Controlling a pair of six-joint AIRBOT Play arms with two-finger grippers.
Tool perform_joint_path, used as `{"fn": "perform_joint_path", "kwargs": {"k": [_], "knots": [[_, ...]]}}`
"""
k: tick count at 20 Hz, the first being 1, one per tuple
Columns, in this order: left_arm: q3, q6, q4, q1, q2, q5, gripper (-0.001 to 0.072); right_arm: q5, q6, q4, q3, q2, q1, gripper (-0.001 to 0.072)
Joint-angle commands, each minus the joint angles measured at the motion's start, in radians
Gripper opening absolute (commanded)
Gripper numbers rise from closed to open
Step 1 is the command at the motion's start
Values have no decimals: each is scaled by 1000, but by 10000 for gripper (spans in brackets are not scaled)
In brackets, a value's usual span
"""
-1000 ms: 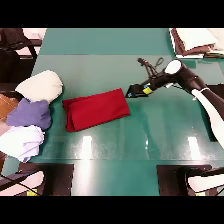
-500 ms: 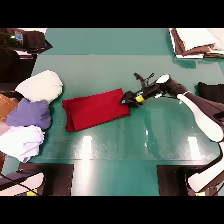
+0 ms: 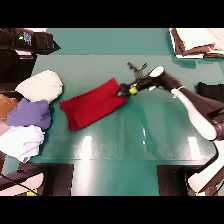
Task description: Fold the shirts.
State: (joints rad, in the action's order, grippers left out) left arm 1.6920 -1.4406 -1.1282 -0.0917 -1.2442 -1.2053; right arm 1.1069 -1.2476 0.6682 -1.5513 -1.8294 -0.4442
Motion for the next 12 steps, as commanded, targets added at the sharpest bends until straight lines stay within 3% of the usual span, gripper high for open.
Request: {"fn": "perform_joint_path", "kwargs": {"k": [1, 5, 12], "knots": [[0, 1, -17, -50, 0, 6, 30, 14, -94, 223, -30, 124, 159, 21], [0, 2, -26, -154, 0, 34, 30, 27, -201, 340, 22, 309, 465, 21], [0, 9, -28, -273, 0, 106, 30, -92, -209, 337, 117, 500, 904, 21]]}}
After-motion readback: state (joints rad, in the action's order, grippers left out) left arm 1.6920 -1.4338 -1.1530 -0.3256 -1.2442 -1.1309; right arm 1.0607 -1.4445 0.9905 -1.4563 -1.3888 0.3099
